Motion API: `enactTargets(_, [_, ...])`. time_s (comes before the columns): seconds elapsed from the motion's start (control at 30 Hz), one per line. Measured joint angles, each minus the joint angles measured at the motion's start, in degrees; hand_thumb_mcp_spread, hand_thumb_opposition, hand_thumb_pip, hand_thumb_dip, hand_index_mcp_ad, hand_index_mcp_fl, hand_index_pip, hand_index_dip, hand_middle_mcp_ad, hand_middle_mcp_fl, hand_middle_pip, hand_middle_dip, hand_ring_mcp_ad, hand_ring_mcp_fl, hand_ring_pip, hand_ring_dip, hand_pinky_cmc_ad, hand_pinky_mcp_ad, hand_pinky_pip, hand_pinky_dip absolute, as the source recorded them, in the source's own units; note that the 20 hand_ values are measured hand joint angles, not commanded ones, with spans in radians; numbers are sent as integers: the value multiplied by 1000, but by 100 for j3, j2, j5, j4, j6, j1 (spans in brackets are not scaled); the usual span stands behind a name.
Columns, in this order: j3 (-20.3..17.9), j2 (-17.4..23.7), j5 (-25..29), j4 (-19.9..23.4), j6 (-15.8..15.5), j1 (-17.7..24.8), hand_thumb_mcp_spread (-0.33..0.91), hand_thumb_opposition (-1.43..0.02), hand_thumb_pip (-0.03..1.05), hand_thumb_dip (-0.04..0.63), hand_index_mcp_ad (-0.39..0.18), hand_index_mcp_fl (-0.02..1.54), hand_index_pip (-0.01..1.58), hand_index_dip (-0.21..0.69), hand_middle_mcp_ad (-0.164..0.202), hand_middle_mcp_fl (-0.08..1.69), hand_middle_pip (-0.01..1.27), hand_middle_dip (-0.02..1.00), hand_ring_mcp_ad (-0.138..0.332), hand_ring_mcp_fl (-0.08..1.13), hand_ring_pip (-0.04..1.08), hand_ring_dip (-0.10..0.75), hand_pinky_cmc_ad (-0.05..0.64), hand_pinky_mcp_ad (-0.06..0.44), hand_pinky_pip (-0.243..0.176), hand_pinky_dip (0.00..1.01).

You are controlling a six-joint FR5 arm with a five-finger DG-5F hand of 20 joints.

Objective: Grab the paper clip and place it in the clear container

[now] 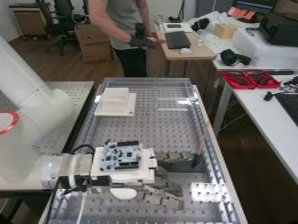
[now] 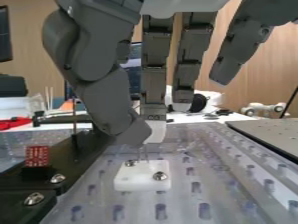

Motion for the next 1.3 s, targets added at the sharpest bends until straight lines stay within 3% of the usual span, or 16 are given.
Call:
enactTargets(0.73, [299,-151,-524,-192,-84,-125,653,-935,709,288,-173,31,311,-188,-52,646,799,740,24,475,105,501,478,248,73,190])
enactTargets(1.3, [356,-144,-751,-318,-142,-186,607,-899,724,304,-187,23,335,-188,-52,579,721,684,21,457,115,501,478,248,73,190])
